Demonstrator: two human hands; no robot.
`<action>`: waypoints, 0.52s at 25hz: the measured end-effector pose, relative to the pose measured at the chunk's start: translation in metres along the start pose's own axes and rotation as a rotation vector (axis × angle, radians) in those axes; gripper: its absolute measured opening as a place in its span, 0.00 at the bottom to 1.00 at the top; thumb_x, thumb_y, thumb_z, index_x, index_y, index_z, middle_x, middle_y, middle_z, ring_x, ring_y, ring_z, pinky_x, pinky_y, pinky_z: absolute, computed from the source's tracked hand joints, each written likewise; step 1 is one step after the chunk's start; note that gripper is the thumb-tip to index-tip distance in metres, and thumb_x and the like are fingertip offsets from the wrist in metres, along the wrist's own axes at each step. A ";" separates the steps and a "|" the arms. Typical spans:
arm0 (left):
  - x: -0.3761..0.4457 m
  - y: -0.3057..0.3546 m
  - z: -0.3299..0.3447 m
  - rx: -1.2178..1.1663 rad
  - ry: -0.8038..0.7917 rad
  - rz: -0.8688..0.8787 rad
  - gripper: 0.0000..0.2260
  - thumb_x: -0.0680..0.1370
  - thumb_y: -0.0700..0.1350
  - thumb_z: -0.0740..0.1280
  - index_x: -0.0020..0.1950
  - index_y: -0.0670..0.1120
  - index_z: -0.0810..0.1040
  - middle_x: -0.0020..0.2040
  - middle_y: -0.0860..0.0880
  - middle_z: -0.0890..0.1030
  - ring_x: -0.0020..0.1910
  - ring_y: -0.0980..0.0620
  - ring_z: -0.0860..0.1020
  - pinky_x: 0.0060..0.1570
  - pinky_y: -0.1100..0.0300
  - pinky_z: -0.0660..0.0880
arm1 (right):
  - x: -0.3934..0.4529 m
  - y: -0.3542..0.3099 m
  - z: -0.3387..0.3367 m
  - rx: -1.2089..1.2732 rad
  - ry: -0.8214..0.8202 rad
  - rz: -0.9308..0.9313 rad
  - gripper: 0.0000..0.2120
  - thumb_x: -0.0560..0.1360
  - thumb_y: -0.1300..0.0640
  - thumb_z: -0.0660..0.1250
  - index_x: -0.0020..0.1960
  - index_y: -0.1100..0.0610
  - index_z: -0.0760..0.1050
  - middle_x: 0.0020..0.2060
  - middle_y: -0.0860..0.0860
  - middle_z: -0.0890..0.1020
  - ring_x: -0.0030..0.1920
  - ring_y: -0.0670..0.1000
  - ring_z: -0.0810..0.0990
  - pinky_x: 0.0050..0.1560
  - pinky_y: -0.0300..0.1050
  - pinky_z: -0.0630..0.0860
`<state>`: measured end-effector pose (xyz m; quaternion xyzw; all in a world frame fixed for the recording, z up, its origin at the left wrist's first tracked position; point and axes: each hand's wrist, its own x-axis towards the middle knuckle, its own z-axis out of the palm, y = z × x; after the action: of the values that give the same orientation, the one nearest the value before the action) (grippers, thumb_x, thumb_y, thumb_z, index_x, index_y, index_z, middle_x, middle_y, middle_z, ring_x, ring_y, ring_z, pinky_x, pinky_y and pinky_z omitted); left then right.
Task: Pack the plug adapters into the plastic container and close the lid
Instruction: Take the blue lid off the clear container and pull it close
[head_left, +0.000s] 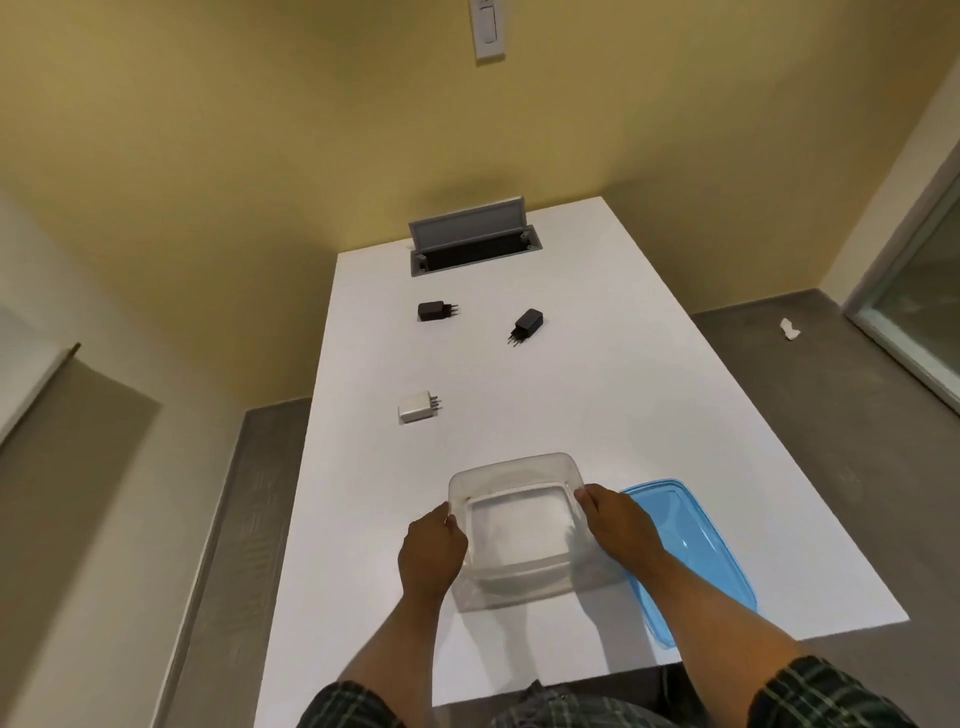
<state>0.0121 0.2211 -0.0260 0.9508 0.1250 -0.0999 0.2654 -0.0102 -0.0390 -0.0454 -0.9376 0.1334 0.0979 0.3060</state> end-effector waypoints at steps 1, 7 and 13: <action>-0.001 -0.004 0.000 0.013 -0.006 -0.003 0.15 0.81 0.45 0.58 0.62 0.52 0.81 0.55 0.49 0.85 0.54 0.45 0.82 0.46 0.60 0.72 | 0.000 -0.001 0.003 -0.021 -0.010 -0.008 0.22 0.85 0.45 0.49 0.52 0.57 0.77 0.48 0.55 0.85 0.50 0.59 0.81 0.53 0.52 0.77; -0.008 -0.019 0.007 0.031 -0.060 0.015 0.17 0.82 0.46 0.58 0.67 0.53 0.79 0.58 0.49 0.84 0.58 0.46 0.81 0.48 0.59 0.72 | -0.001 0.004 0.010 -0.127 -0.047 -0.024 0.22 0.85 0.44 0.50 0.50 0.56 0.76 0.45 0.53 0.84 0.49 0.57 0.82 0.49 0.50 0.76; -0.004 -0.018 0.009 -0.015 -0.050 0.006 0.17 0.82 0.47 0.59 0.69 0.53 0.78 0.60 0.50 0.84 0.60 0.46 0.81 0.54 0.57 0.76 | -0.003 0.004 0.010 -0.154 -0.053 -0.012 0.22 0.84 0.44 0.50 0.54 0.56 0.79 0.49 0.53 0.85 0.50 0.55 0.82 0.53 0.51 0.78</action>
<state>0.0018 0.2305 -0.0410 0.9463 0.1162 -0.1220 0.2758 -0.0154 -0.0359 -0.0548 -0.9562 0.1119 0.1308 0.2367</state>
